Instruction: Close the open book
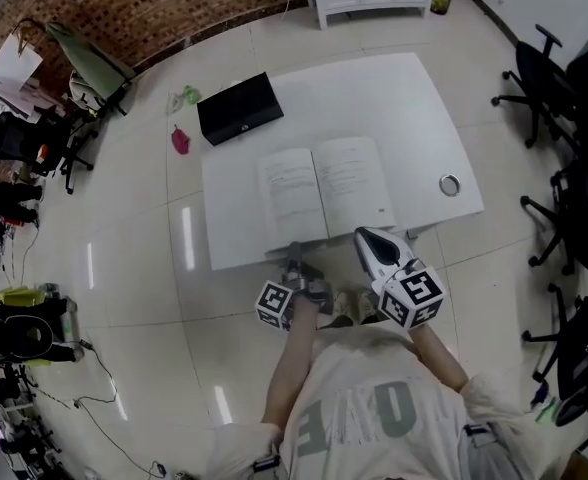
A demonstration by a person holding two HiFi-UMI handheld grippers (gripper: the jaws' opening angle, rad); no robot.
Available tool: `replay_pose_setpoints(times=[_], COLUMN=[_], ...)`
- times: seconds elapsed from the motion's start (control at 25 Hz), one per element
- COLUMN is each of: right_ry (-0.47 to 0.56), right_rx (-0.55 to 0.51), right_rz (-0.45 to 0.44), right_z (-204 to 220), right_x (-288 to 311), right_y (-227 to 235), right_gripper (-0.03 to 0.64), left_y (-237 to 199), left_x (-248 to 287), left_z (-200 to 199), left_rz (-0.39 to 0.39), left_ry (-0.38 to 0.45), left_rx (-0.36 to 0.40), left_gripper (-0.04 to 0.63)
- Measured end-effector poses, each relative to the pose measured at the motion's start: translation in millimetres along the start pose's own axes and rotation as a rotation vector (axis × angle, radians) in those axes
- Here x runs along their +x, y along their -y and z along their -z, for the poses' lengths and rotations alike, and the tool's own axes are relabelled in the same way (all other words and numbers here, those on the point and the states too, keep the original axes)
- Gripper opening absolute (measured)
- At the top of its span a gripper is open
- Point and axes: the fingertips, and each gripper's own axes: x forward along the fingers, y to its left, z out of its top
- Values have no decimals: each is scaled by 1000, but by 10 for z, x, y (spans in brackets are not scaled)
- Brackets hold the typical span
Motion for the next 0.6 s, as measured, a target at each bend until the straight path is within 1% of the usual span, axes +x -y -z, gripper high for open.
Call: replay_pose_setpoints(times=[0.16, 0.4, 0.44, 0.56, 0.6], right_ry=[-4, -12, -13, -16, -18], right_rx=[5, 18, 20, 20, 19], right_rz=[19, 34, 32, 23, 19], right_z=[32, 42, 40, 57, 65], right_x=[14, 51, 60, 76, 83], right_y=[95, 155, 150, 123, 114], right_gripper=[3, 3, 3, 3, 3], left_y=[-89, -156, -161, -180, -184], left_x=[94, 130, 136, 151, 163], left_z=[-69, -101, -112, -157, -171], left_rz=[9, 21, 23, 28, 28], left_ry=[39, 67, 74, 114, 124], left_rx=[-66, -131, -150, -259, -280], left_gripper=[144, 147, 146, 138, 143])
